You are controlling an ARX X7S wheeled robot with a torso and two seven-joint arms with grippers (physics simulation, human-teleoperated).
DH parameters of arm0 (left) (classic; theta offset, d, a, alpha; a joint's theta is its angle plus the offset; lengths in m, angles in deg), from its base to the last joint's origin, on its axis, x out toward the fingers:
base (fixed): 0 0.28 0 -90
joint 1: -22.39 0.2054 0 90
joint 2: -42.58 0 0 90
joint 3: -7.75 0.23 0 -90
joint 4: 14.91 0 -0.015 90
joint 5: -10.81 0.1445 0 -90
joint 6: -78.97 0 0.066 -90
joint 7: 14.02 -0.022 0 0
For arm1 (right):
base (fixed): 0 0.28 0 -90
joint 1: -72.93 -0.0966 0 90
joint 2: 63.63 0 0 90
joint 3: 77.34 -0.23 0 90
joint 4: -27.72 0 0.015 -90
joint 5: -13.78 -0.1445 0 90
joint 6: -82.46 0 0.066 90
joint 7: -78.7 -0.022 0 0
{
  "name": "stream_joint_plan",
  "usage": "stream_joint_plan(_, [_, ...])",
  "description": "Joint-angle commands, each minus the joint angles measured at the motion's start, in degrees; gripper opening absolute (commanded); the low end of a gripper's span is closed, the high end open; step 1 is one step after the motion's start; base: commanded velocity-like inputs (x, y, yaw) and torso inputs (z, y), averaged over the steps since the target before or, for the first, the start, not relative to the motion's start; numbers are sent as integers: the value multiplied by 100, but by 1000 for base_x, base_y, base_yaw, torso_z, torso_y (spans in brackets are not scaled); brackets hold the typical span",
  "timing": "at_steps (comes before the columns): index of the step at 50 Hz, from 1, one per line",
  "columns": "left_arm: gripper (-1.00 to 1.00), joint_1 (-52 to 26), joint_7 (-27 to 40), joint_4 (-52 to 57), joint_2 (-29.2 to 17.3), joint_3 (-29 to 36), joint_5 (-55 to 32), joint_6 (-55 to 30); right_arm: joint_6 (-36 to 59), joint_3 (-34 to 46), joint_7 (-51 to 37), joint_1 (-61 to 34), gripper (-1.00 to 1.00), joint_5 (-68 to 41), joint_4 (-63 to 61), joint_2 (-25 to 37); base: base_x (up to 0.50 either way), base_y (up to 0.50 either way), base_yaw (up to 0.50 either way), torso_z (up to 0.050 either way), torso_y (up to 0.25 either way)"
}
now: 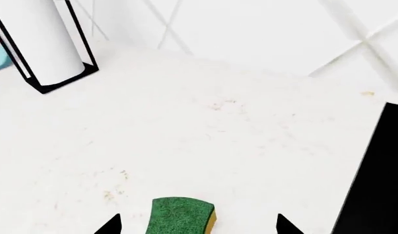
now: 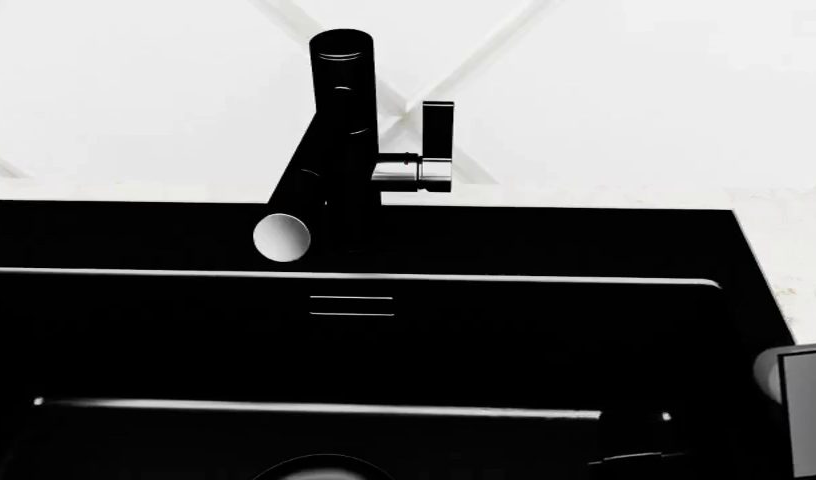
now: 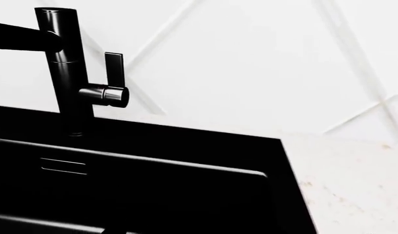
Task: Pick the pan and sponge and place them into the sink. Then turn on the water.
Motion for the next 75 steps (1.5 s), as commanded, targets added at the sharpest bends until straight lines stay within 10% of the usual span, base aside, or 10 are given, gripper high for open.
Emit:
stream_joint_plan(1, [100,19,-199,-544,-190,312,182,365,-21,67,30,6,100,54,34,-40,0,0,0,0,0])
stream_joint_plan(75, [100,27,-884,-3351,-272,1776,1343,2060,-235,265,171,171,100,252,221,-252,0,0,0,0,0])
